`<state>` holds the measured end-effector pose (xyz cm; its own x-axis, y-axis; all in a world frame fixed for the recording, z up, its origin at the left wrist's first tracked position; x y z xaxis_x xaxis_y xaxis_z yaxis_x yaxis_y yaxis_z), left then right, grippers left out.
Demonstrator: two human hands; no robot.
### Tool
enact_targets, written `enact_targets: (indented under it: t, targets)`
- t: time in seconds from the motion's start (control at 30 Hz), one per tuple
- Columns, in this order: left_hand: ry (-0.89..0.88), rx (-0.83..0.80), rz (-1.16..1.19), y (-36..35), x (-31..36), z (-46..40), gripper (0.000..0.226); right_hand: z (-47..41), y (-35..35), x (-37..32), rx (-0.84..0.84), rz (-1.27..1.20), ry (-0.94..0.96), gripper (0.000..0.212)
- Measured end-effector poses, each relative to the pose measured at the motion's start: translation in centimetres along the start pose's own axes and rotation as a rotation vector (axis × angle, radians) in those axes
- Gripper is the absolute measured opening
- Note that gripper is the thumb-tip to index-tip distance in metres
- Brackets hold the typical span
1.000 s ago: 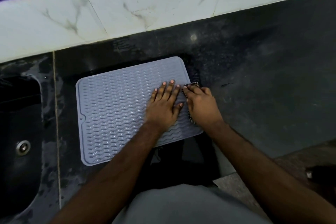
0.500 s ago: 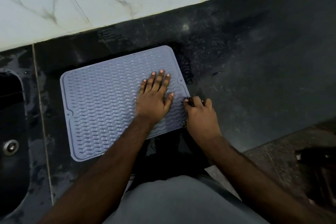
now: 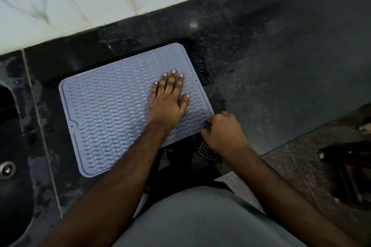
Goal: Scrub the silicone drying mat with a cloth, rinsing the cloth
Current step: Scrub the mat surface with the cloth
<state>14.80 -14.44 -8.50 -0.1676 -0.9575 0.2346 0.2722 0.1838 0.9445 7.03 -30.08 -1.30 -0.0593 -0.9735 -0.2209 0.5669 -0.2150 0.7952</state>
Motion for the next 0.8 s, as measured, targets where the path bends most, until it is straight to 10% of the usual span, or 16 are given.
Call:
enact_targets:
  t: [0.8]
  targets:
    - [-0.251, -0.169, 0.105, 2.7, -2.4, 4.4, 0.046, 2.6, -5.1, -10.9, -0.117, -0.139, -0.107, 0.034]
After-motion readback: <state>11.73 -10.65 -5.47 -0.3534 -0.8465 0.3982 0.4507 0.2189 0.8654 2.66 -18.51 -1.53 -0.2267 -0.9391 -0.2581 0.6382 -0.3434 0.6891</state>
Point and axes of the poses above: each hand's wrist, its own z-axis away from the middle knuckle, its own y-axis out of the back of the hand, x = y × z, the point moved 7 cm from there along -z, towards the middle knuckle, and after that the axes turned 11 degrees about -x, right-handed, at the moved point
